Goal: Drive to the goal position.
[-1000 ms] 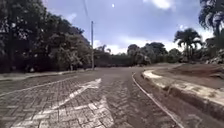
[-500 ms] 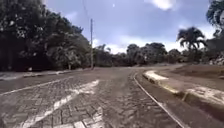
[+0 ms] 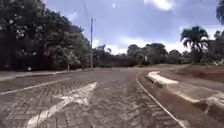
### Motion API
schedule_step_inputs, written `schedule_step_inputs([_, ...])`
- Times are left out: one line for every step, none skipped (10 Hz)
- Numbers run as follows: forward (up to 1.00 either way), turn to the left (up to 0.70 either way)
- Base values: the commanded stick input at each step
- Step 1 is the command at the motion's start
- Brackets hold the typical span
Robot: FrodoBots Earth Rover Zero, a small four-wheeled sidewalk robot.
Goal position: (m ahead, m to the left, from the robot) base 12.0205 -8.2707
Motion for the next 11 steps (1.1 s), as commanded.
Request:
schedule_step_inputs([1.00,0.00])
schedule_step_inputs([1.00,0.00])
schedule_step_inputs([1.00,0.00])
schedule_step_inputs([1.00,0.00])
schedule_step_inputs([1.00,0.00])
schedule_step_inputs([1.00,0.00])
schedule_step_inputs([1.00,0.00])
schedule_step_inputs([1.00,0.00])
schedule_step_inputs([1.00,0.00])
schedule_step_inputs([1.00,0.00])
schedule_step_inputs([1.00,0.00])
